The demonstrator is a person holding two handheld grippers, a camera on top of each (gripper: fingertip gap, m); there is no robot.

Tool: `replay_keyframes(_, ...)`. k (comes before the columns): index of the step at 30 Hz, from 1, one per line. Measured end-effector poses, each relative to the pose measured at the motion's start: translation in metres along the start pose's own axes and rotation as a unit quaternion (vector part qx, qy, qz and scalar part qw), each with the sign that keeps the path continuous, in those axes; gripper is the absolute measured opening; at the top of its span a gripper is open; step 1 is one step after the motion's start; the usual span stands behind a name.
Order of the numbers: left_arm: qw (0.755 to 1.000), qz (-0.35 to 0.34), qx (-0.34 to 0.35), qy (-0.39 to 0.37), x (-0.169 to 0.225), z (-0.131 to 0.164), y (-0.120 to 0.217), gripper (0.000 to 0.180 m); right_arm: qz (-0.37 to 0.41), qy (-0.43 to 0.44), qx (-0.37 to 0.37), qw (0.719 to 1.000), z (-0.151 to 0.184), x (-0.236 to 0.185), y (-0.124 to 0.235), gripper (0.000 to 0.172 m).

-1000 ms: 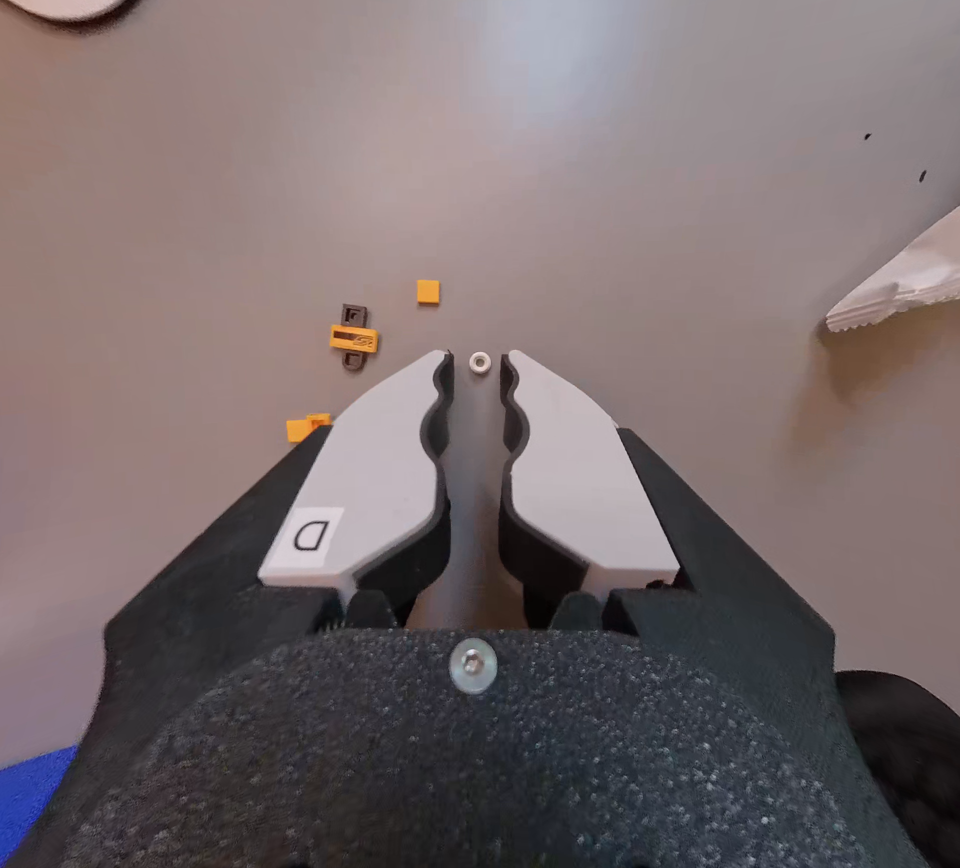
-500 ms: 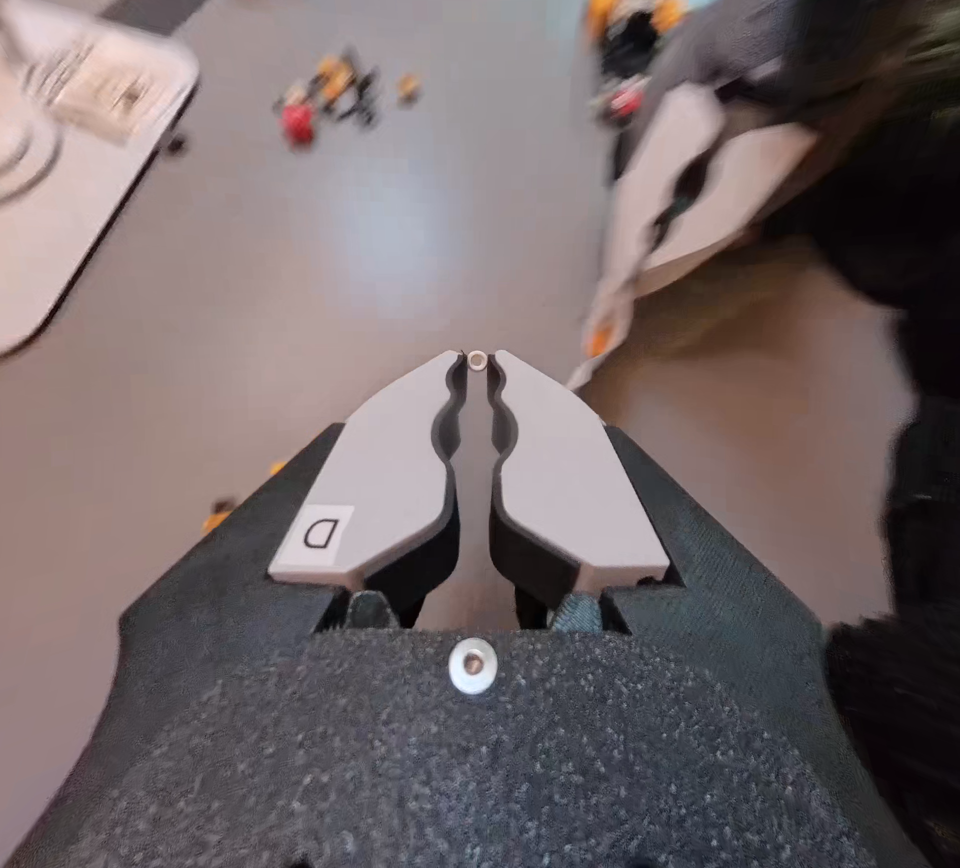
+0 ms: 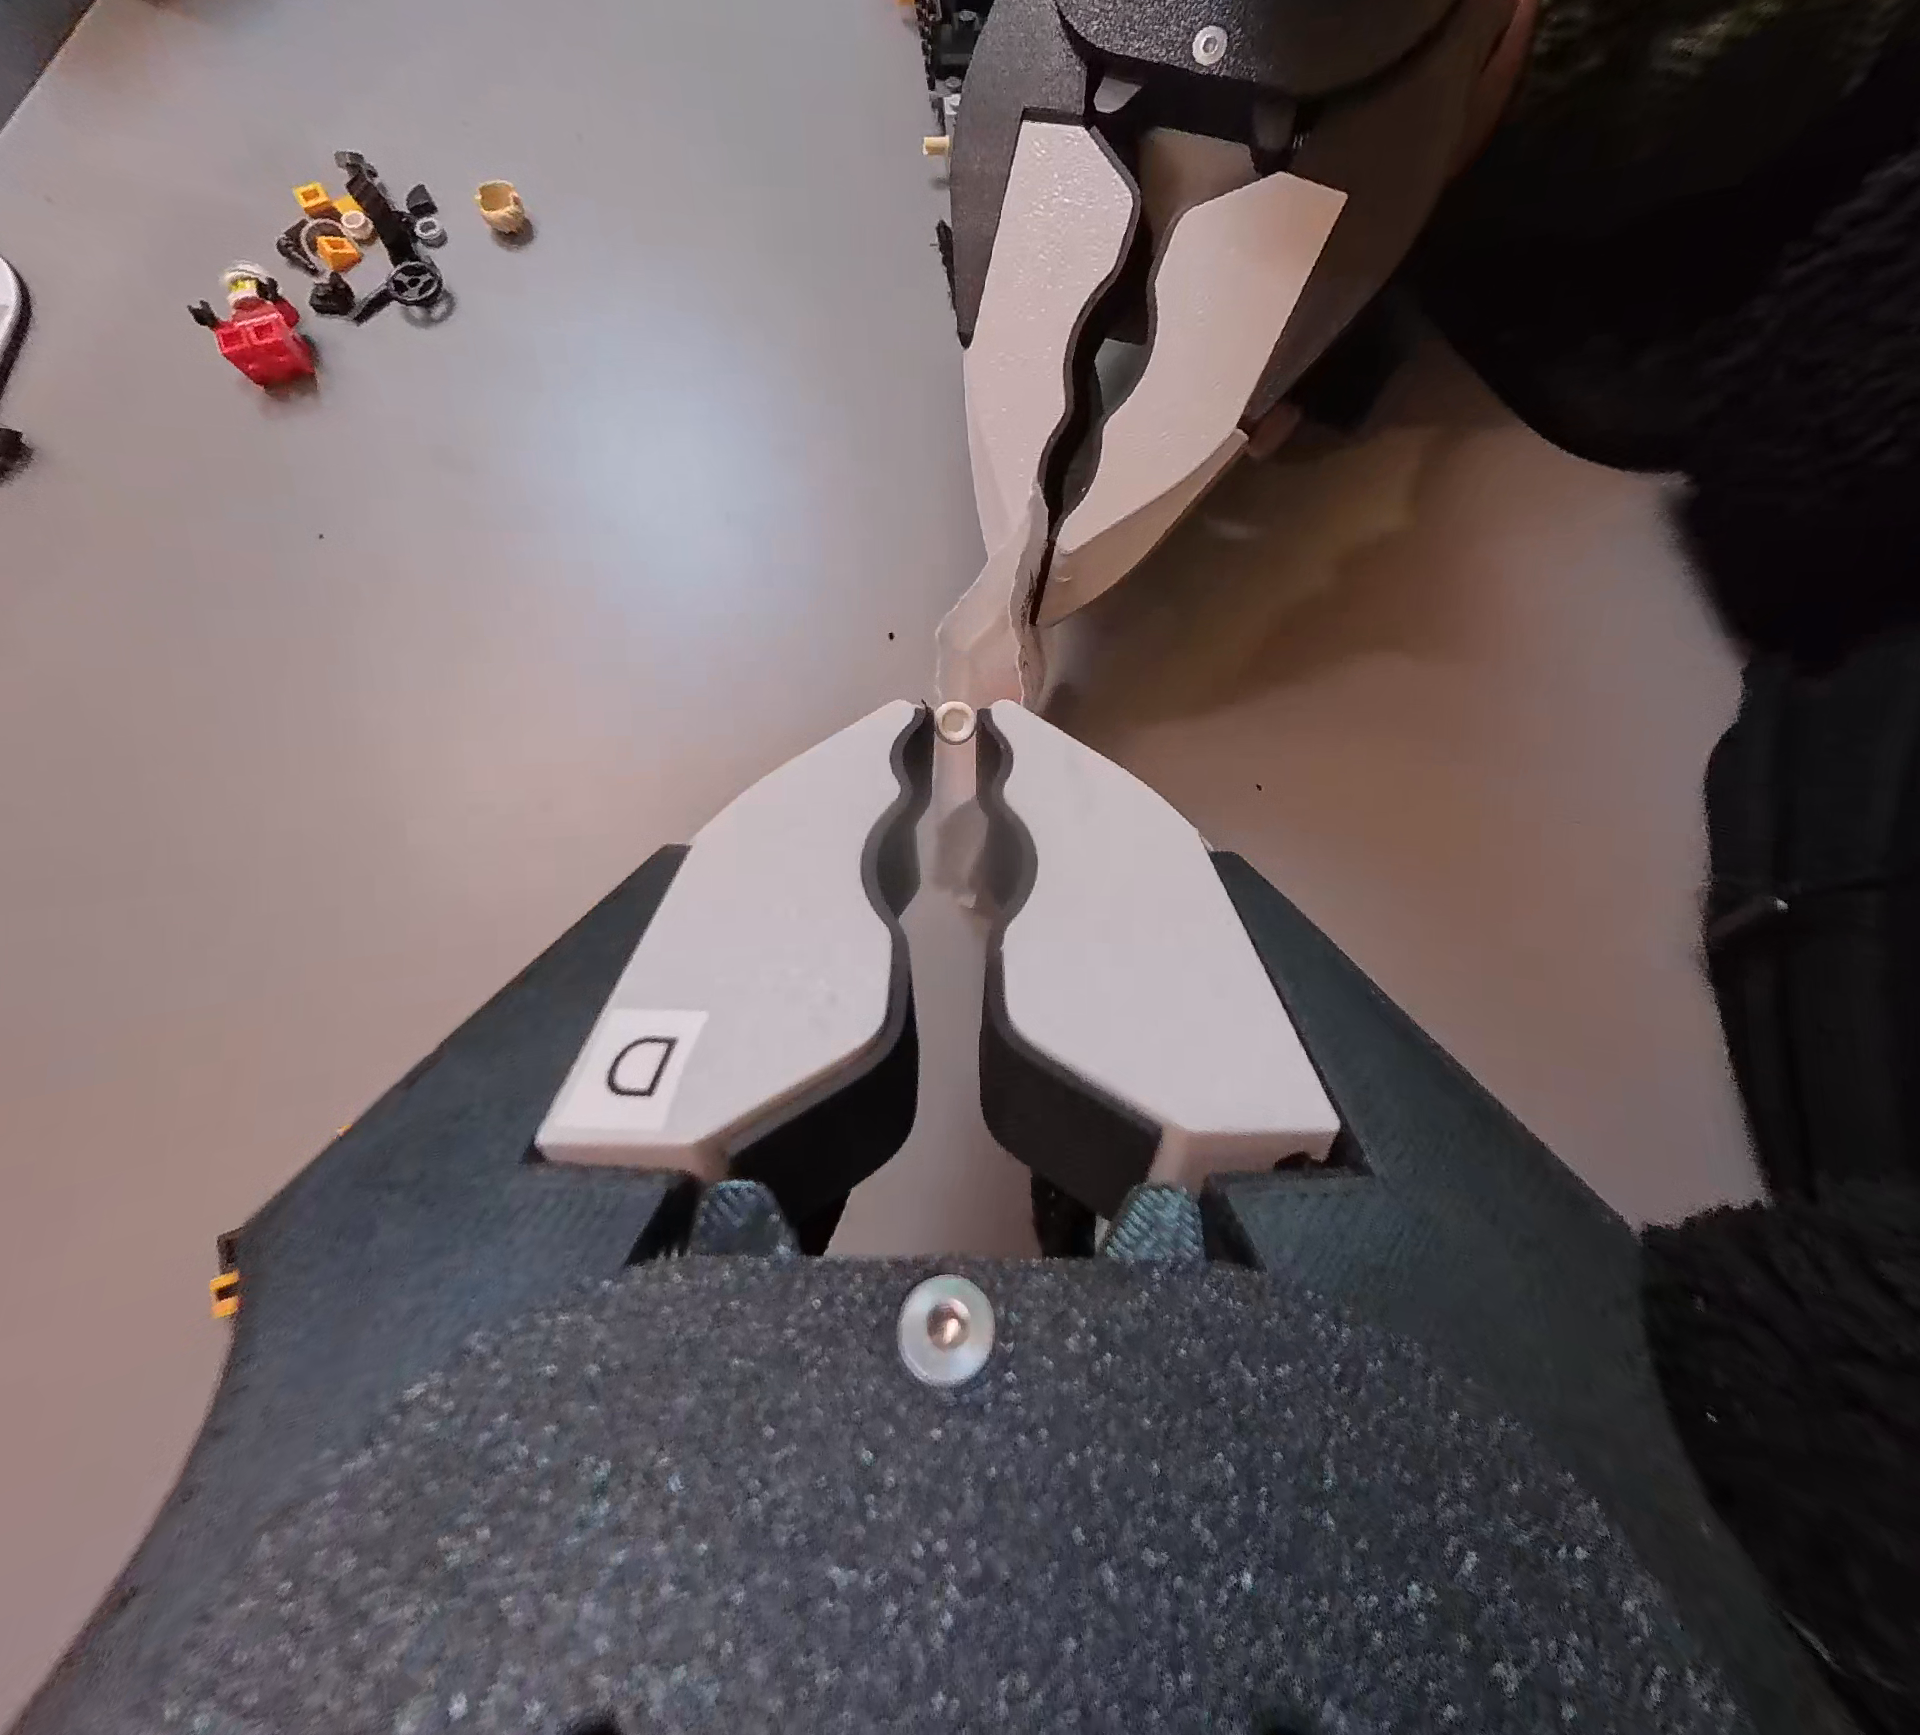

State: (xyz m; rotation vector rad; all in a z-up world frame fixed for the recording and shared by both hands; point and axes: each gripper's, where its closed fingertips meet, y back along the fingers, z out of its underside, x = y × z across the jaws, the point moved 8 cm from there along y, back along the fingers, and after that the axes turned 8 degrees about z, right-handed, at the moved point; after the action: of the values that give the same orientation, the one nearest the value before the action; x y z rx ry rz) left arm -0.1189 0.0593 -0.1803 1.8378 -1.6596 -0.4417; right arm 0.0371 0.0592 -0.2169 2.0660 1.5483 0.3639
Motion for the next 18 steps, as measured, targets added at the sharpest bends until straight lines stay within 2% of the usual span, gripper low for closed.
replay_keyframes(4,1.000,0.002,-0.006,-0.005,0.002,0.000,-0.002,0.007,-0.004,-0.001,0.000,1.000,0.001,0.000,0.000,0.000)
replay_keyframes(9,1.000,0.002,-0.008,-0.017,0.004,-0.001,-0.003,0.021,-0.004,-0.003,0.002,1.000,0.001,0.001,0.000,0.000)
replay_keyframes(18,1.000,-0.024,0.008,0.006,-0.011,0.008,0.020,0.028,-0.010,0.001,0.013,1.000,0.000,0.000,0.002,0.000)
